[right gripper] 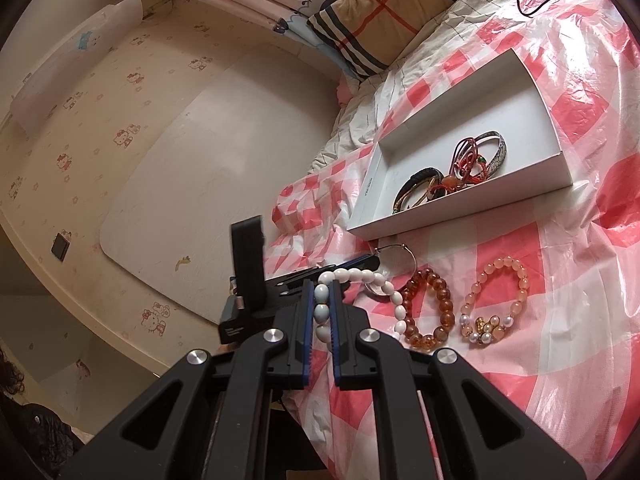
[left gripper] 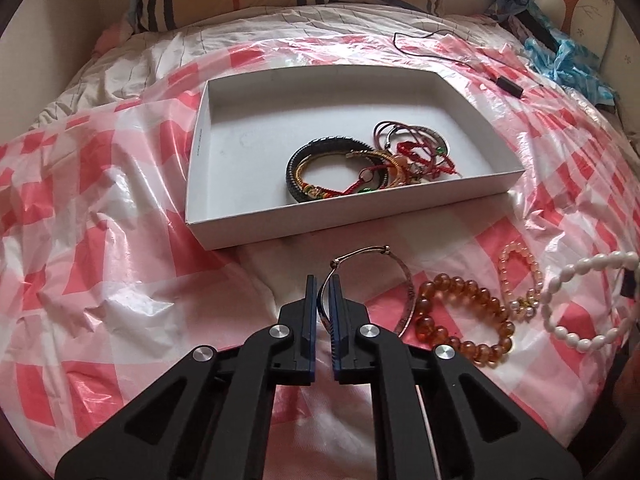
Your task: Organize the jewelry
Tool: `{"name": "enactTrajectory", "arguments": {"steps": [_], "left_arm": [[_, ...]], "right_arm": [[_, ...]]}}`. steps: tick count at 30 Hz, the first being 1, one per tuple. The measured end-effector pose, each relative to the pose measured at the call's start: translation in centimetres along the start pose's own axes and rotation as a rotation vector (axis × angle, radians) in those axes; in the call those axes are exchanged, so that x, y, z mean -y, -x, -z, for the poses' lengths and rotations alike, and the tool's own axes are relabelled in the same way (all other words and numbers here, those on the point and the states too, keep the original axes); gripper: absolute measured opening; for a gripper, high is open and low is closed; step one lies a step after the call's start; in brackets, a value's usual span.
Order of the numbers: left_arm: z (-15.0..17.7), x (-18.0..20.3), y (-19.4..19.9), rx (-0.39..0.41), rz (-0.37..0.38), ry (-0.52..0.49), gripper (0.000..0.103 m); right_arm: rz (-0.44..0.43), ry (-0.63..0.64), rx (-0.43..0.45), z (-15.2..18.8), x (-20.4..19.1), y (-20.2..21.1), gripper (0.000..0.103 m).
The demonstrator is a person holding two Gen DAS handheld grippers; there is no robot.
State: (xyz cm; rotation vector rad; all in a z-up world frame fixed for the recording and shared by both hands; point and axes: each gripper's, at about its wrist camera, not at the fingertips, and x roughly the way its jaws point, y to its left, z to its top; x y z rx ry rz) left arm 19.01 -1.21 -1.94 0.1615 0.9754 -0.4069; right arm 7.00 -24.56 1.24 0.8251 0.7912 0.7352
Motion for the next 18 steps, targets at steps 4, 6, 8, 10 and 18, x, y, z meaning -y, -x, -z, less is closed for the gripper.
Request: {"name": "enactTrajectory", "arguments": {"steps": [4,6,8,10,18], "left_arm": [[-0.3,-0.3,1.6,0.048,0.078,0.042,0.005],[-0.6,-0.5,2.4,0.072,0.106,0.061,0.005],[-0.9,-0.8,3.0,0.100,0.125,0.081,0.005],[-1.4,-0.9,3.7,0.130,0.138,0.096,0.005],[-3.2,-0.6,4.9,0.197,0.158,0.118,0.005]], "right_arm": [[-0.002,0.004,0.005,-0.1,-0.1,-0.1,0.008],[-0.009,0.011,0.014,-0.6,-0.3,-0.3,0.008],[-0.016,0.021,0.027,-1.0,-0.4,-0.3,0.008],[-0.024,0.028,0.035,-1.4,-0.6,-0.5,0.008],[-0.048,0.027,0.048,-3.4,-0.5,-1.6,0.008]]}}
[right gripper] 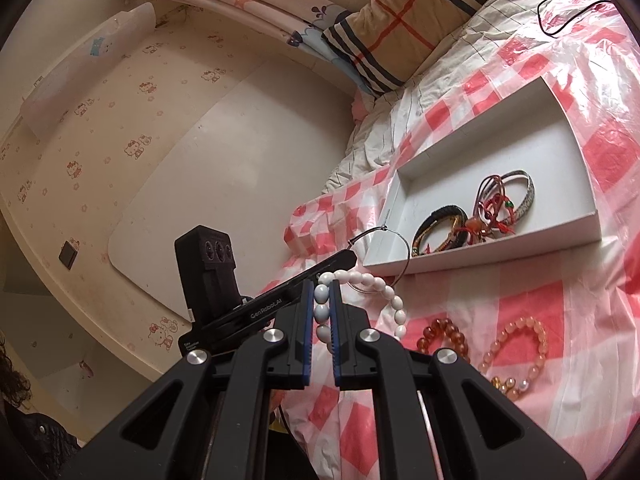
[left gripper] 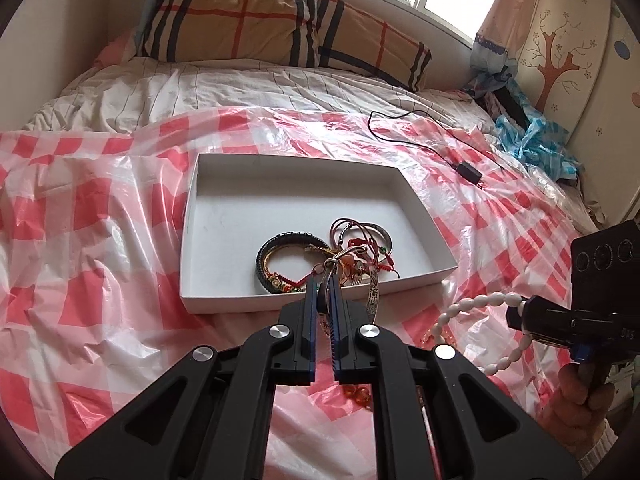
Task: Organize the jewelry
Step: 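Carry both bracelets over the tray and open both tools to drop them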
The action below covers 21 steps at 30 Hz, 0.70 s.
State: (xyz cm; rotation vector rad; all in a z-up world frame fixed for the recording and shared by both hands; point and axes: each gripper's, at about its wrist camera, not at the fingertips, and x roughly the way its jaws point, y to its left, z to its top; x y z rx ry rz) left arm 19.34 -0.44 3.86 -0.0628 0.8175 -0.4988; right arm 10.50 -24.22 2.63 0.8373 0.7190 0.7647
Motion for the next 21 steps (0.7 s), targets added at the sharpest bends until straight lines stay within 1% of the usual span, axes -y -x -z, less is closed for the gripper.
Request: {"name": "enactTrajectory", "arguments": {"steps": [8,14,16,17,19,21], "left_arm": [[-1.3,0.5,-0.9,0.027,0.007,0.016,0.005],[-2.5,0.4,-2.3,0.039,0.009,0.046,0.005],[-2.8,0.1,-2.9,0.039,0.002,0.058,0.005],[-2.9,0.0,-3.1,0.037,0.000,0.065,0.005],[-3.0,-0.3,-3.6,0.030,-0.007,0.073,0.005],[-3.0,-0.4,-3.9,0.025,-0.011,0.075,0.005]], "right_arm": [[-0.020,0.004,0.018,-2.8,0.7,-1.8,0.009],[-0.026,-0.009,0.032,-4.8,2.0,-2.8,0.009],[0.002,-0.007,0.026,-5.2,2.3,-2.8,0.009],[0.031,0.001,0.013,-5.1,2.4,-2.7,0.009],[0.081,0.003,-0.040,-4.6,2.7,-2.7,0.010],[0.172,0.016,-0.124,-3.5,3.1,-3.2,0.022]]}}
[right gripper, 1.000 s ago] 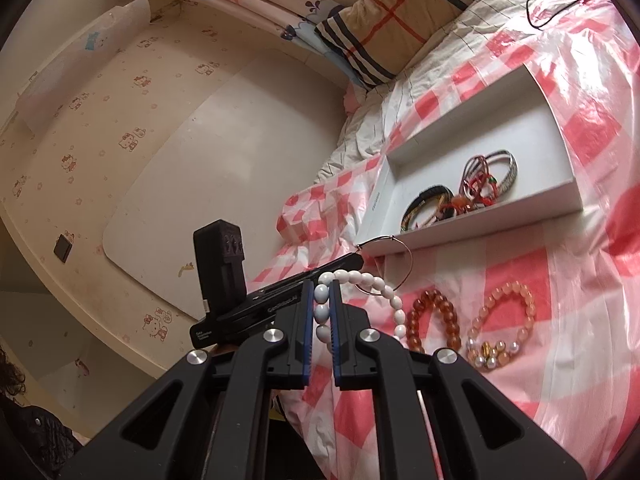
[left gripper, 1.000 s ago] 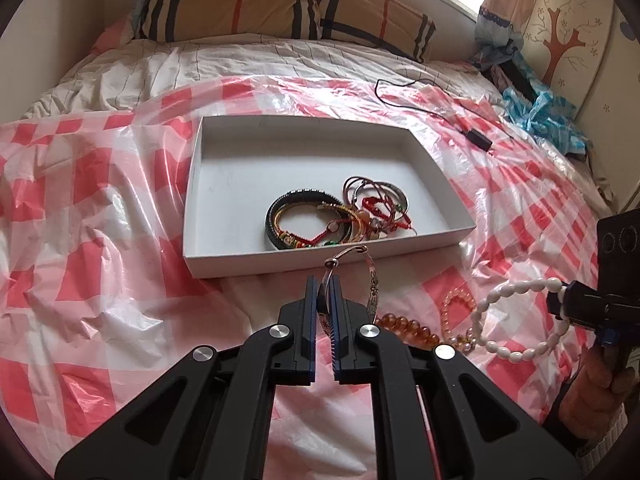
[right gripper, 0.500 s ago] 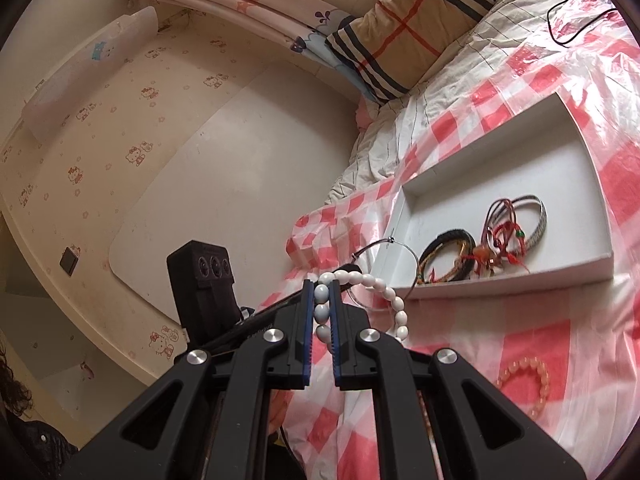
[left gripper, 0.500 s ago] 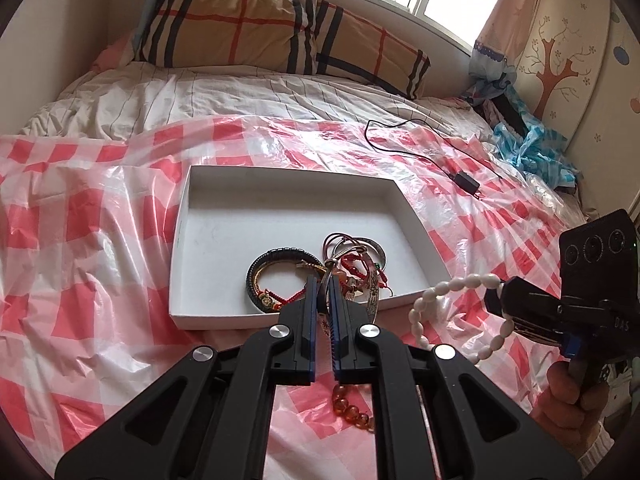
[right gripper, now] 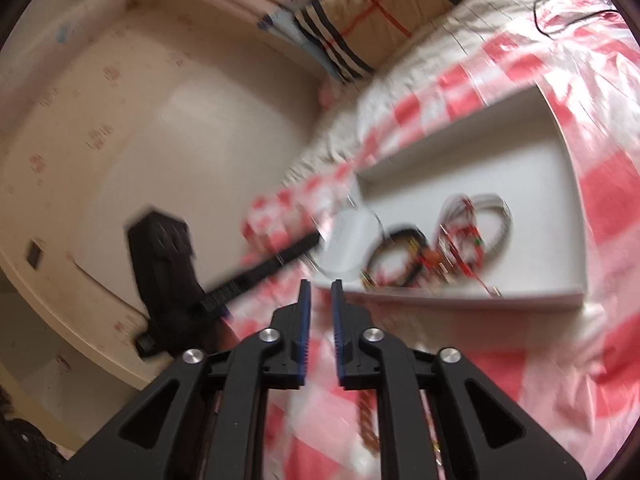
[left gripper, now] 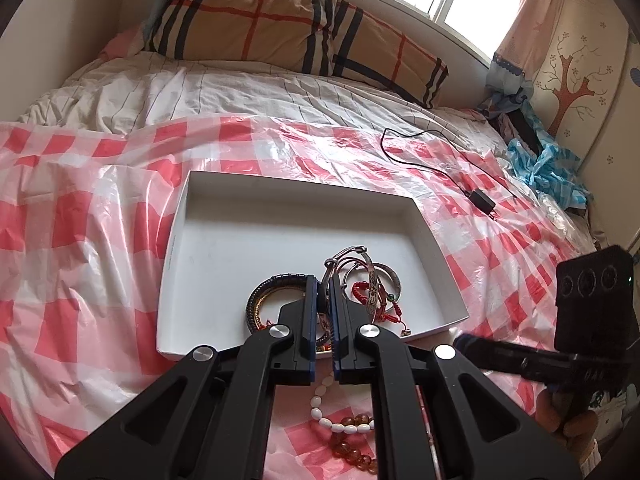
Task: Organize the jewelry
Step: 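Carry both bracelets over the tray and open both tools to drop them, then withdraw both open tools from the tray toward the two remaining bead bracelets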
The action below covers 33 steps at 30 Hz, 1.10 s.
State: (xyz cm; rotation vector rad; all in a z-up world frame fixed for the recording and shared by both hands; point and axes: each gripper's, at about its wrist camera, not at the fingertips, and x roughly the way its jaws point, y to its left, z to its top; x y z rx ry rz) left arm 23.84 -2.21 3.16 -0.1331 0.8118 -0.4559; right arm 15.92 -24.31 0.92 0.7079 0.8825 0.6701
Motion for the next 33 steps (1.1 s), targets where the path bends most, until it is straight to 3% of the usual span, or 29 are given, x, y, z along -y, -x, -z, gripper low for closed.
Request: {"name": "enactTrajectory", "arguments": {"steps": [1,10,12,13,17,23,26,30,33], "left_arm": [[0.0,0.0,-0.1,-0.001,-0.003,0.001,0.005],[-0.1,-0.6,-0.4,0.013,0.005,0.041,0.005],[-0.1,-0.7,-0.7,0.014,-0.001,0.053,0.005],[-0.1,-0.7,-0.9,0.012,-0.006,0.062,0.005],[0.0,-1.6,-1.7,0.004,-0.033,0.106,0.006],[0.5,-3.9,-2.5,-0.027,-0.058,0.197,0.008],[0.9,-4.8,-2.0,-0.031,-0.075,0.207,0.013],[1.3,-5.6,-0.9,-0.024,-0.096,0.215,0.030],[1.6,-5.8,0.0,-0.023,-0.108,0.201,0.039]], "right_arm": [[0.055,0.013,-0.038,0.5,0.0,-0.6,0.033],[0.556,0.301,-0.196,3.6,-1.4,-7.3,0.033],[0.614,0.394,-0.211,4.1,-2.3,-8.5,0.020],[0.608,0.398,-0.220,4.1,-2.3,-8.6,0.008],[0.431,0.279,-0.185,3.3,-1.6,-6.1,0.008],[0.175,0.181,-0.015,1.4,-2.5,-1.8,0.008],[0.140,0.176,0.065,-0.5,-3.7,-1.4,0.008],[0.090,0.181,0.167,-2.5,-4.8,-1.1,0.008],[0.177,0.176,0.237,-3.8,-4.4,-0.8,0.009]]}}
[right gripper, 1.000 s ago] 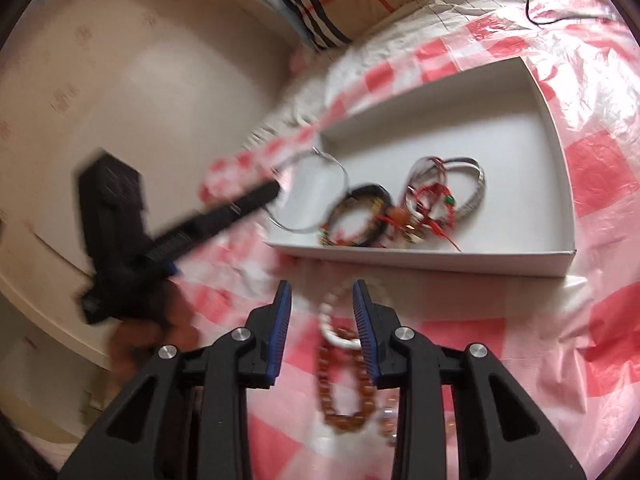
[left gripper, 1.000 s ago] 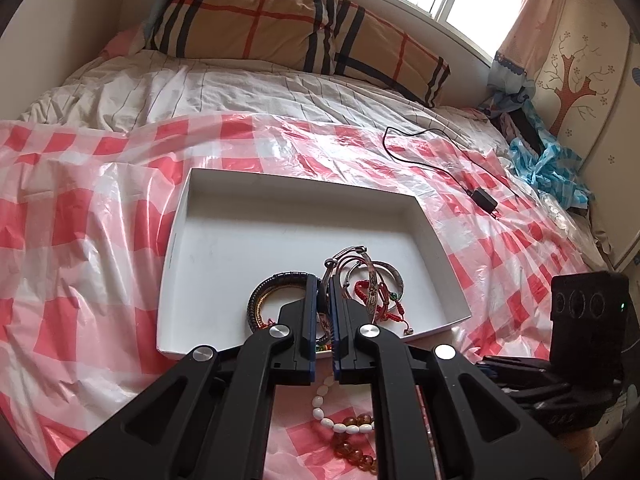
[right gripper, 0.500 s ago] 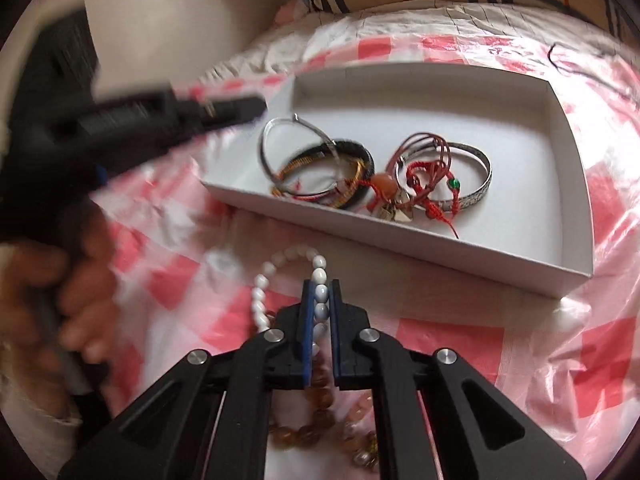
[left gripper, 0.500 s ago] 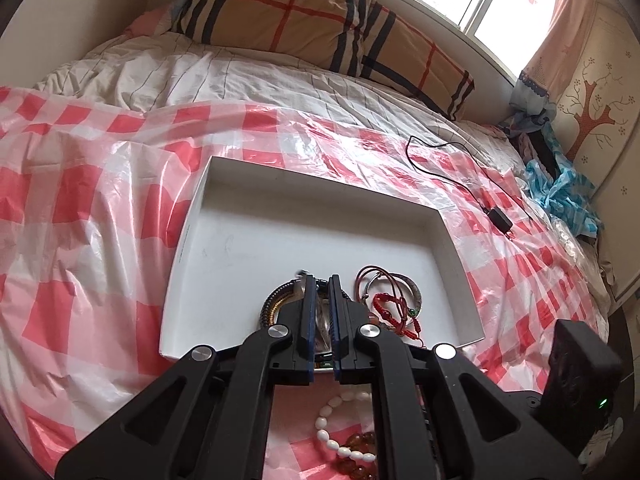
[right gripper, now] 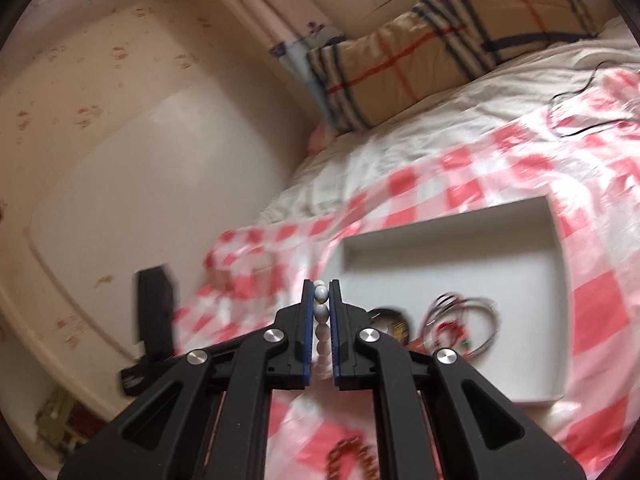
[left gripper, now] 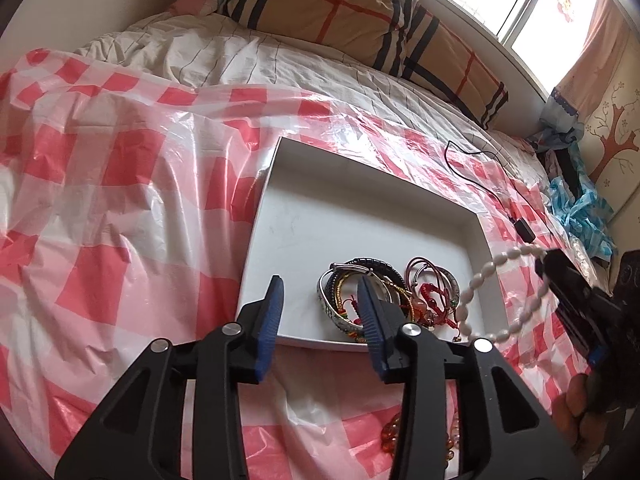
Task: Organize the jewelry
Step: 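Withdraw both open tools from the tray toward the two remaining bead bracelets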
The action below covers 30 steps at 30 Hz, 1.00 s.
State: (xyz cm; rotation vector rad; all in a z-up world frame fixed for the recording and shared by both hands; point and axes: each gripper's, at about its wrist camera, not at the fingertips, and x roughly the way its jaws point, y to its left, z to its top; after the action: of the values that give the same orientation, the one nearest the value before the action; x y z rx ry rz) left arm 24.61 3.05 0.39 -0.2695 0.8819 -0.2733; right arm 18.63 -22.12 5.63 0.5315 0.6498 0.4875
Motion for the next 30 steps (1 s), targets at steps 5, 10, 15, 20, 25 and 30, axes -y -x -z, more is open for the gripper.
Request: {"name": "enactTrajectory", "arguments": {"steps": [5,10,15,20,25,30], "left_arm": [[1.0,0.1,1.1,-0.009,-0.019,-0.052,0.047],[2.0,0.0,1.9,-0.022,-0.009,-0.068,0.053],[2.9,0.1,3.1,-0.026,-0.016,-0.110,0.058],[3.4,-0.1,3.9,-0.028,-0.012,-0.124,0.061],[3.7,0.1,4.5,-0.026,-0.006,-0.137,0.065],[3.9,0.6,4.4,-0.035,0.001,-0.153,0.066]], "right_arm": [[0.161,-0.055,-0.005,1.1,2.1,1.2,0.034],[0.188,-0.044,-0.023,2.3,1.5,2.8,0.040],[0.204,-0.057,-0.087,5.8,1.2,4.2,0.050],[0.234,-0.082,-0.155,8.6,1.3,4.8,0.052],[0.255,-0.080,-0.177,10.4,0.9,5.5,0.061],[0.262,-0.084,-0.188,10.5,1.0,5.1,0.062]]}}
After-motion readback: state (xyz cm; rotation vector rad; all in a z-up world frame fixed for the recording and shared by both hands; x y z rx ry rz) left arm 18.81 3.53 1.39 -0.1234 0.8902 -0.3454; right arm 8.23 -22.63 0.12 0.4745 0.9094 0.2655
